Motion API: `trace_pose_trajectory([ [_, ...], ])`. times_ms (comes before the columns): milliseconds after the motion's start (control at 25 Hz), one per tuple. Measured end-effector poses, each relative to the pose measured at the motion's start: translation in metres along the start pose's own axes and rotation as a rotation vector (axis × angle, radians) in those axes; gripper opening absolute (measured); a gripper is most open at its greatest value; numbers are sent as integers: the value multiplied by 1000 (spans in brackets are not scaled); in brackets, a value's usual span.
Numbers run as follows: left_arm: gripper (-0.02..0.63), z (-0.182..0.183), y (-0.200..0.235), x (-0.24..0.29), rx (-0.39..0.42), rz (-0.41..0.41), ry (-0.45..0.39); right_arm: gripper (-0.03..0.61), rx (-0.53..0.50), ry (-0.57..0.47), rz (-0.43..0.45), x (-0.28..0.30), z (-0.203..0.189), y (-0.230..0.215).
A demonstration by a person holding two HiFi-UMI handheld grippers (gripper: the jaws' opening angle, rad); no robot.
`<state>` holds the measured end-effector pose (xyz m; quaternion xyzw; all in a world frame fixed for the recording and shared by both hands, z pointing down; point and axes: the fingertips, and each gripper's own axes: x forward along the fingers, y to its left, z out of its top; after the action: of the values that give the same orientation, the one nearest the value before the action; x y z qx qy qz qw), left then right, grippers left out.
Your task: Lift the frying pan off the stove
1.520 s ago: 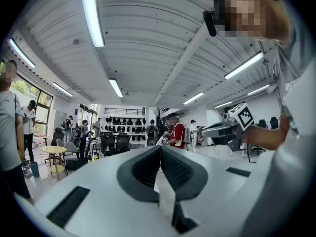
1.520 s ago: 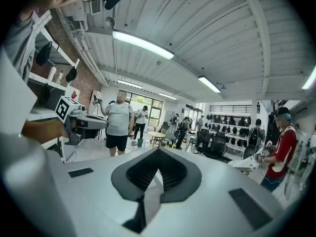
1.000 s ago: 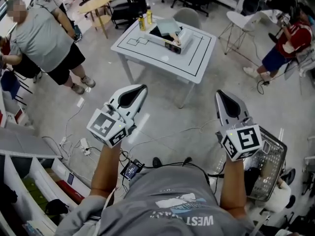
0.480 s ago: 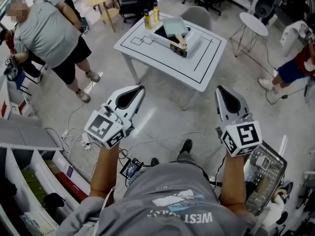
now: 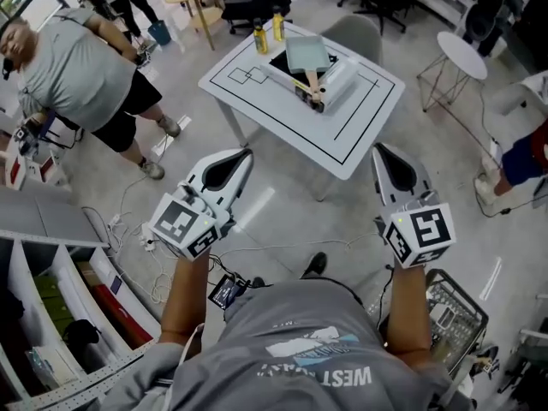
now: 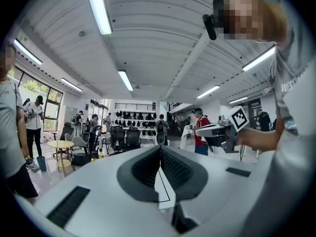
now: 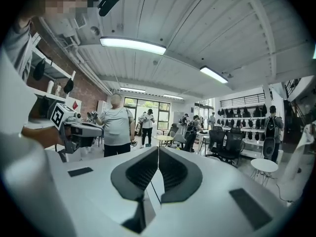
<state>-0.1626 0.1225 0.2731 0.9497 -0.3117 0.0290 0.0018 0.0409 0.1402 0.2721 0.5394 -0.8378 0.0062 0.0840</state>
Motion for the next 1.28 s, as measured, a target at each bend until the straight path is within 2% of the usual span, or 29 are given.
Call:
trace_pose_trajectory([
  [440, -2, -2, -3, 62, 4, 71, 13, 14, 8, -12, 71, 22, -9, -66],
  [760, -2, -4, -10, 101, 16, 86, 42, 14, 34, -17, 88, 27, -19, -104],
  [1120, -2, -15, -6, 131, 10, 64, 73, 12, 67, -4, 81, 35, -37, -126],
  [1280, -2, -22, 3, 150, 8, 23, 79, 12, 71, 4, 47, 39, -43, -136],
])
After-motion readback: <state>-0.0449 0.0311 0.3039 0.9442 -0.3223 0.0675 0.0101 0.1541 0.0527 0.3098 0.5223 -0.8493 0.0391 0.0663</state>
